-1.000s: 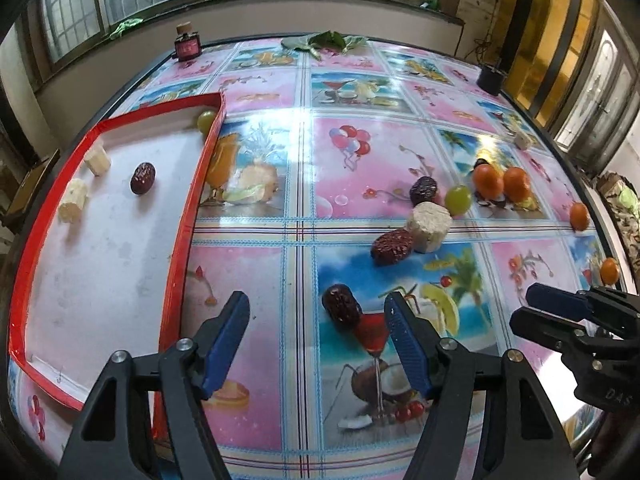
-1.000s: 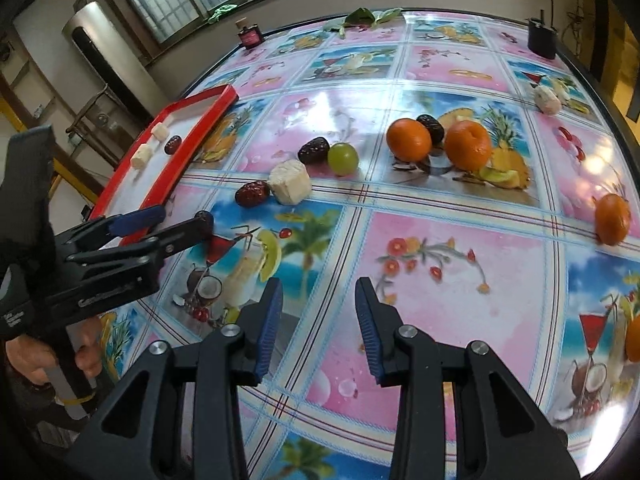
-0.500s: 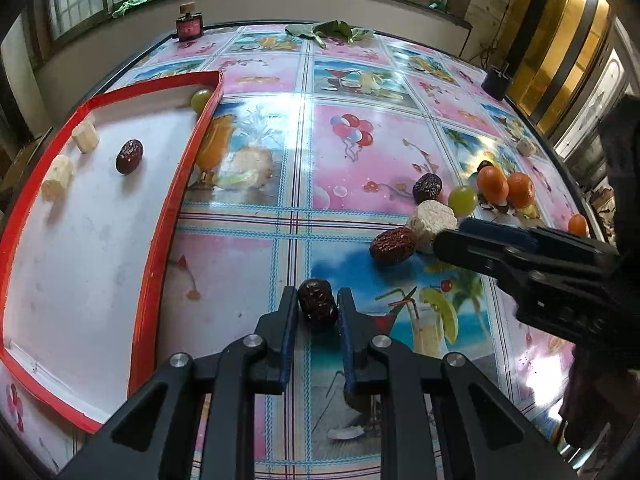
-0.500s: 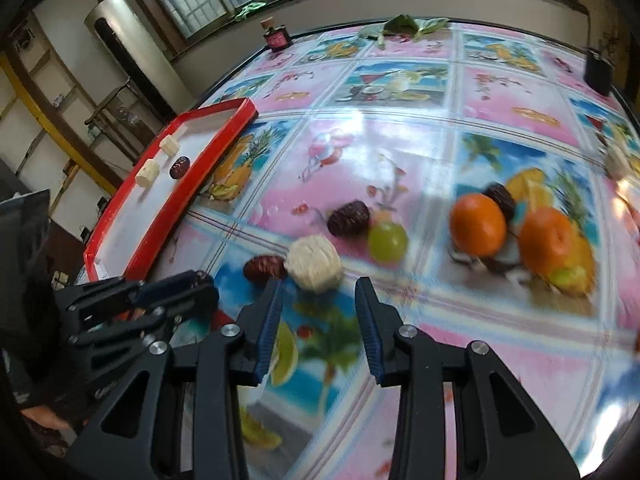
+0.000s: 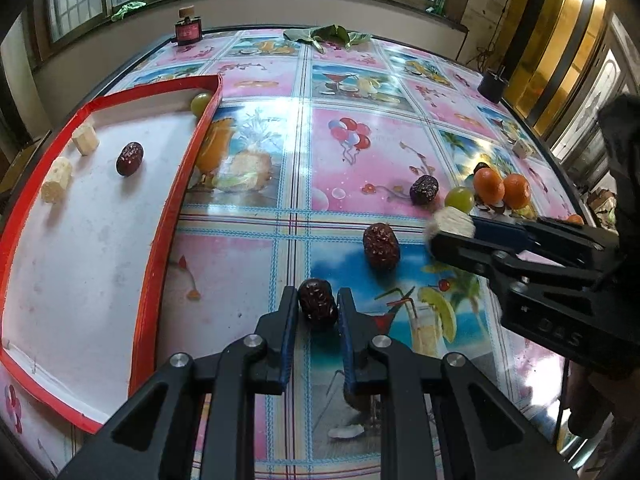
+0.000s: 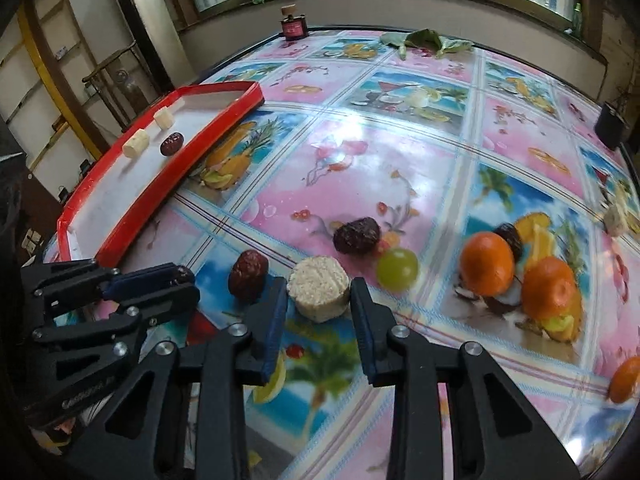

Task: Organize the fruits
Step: 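Grasp a dark date with the left tool while the right tool grasps a white round slice, then carry the dark date and white slice over the red-rimmed tray with both tools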

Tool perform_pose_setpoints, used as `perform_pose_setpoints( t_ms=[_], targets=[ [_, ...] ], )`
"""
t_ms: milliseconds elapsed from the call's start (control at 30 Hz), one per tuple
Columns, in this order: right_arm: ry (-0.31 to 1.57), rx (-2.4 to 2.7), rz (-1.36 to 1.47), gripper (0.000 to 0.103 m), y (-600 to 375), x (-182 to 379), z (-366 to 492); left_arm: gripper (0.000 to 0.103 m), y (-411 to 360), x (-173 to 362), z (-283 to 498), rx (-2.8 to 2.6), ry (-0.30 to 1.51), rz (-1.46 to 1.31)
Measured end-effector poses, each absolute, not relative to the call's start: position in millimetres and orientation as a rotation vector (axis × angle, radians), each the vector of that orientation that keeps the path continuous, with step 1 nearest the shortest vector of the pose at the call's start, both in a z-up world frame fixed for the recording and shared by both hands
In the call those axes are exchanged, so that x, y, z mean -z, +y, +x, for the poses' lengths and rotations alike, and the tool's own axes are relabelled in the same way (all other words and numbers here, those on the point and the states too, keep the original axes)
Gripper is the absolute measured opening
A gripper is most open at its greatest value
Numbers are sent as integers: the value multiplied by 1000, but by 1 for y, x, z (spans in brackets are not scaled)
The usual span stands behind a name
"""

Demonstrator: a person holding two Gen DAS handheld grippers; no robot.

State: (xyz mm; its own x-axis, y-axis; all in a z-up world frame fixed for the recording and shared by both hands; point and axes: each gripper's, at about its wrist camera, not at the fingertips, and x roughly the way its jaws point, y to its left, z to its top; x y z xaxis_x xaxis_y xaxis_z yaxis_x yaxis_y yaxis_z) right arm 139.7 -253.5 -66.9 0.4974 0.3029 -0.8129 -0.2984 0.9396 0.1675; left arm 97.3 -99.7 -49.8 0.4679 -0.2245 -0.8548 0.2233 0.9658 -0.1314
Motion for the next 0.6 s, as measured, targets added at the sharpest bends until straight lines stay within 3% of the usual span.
perform_pose_setpoints(
  t_ms=[600],
  targets=[
    [1020, -251, 103, 34, -268, 60, 64, 18, -117, 29, 57, 460, 1031, 27]
  ],
)
